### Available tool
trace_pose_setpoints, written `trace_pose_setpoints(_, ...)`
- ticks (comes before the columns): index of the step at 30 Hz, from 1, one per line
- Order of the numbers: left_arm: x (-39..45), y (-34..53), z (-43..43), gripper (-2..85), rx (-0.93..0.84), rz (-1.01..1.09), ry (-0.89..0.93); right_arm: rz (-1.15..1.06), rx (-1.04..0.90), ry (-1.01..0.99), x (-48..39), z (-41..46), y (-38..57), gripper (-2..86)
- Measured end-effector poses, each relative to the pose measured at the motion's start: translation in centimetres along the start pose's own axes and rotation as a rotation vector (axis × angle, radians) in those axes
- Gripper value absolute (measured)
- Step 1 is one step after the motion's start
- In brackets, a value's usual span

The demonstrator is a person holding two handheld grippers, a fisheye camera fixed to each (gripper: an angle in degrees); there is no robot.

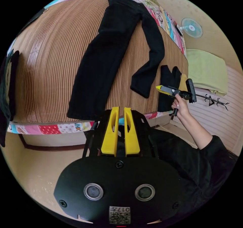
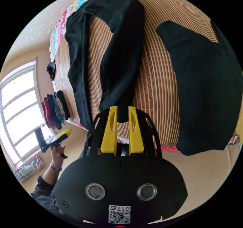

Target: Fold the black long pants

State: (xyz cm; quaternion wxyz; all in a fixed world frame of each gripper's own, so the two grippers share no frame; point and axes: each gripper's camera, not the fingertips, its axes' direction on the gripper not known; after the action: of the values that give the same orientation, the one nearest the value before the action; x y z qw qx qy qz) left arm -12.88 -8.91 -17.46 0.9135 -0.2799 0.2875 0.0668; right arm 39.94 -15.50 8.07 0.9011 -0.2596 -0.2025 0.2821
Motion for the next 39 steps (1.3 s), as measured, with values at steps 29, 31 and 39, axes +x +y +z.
trace_pose_setpoints(29,23.4,-3.3,6.7,12.9,0.056,0.258,0.150,-0.593,0.002,-0.069,-0.8,-3.6,17.7,3.1)
trace_pose_setpoints(31,25.8,-4.6,7.2,13.6,0.040,0.281,0.088,-0.672,0.022,-0.041,-3.3,-3.7,18.7,3.1)
trace_pose_setpoints(39,30.9,-7.2,14.2,5.7,-0.229,0.411,-0.339,-0.931,-0.040,0.058,-10.0,-1.8,20.8,3.8)
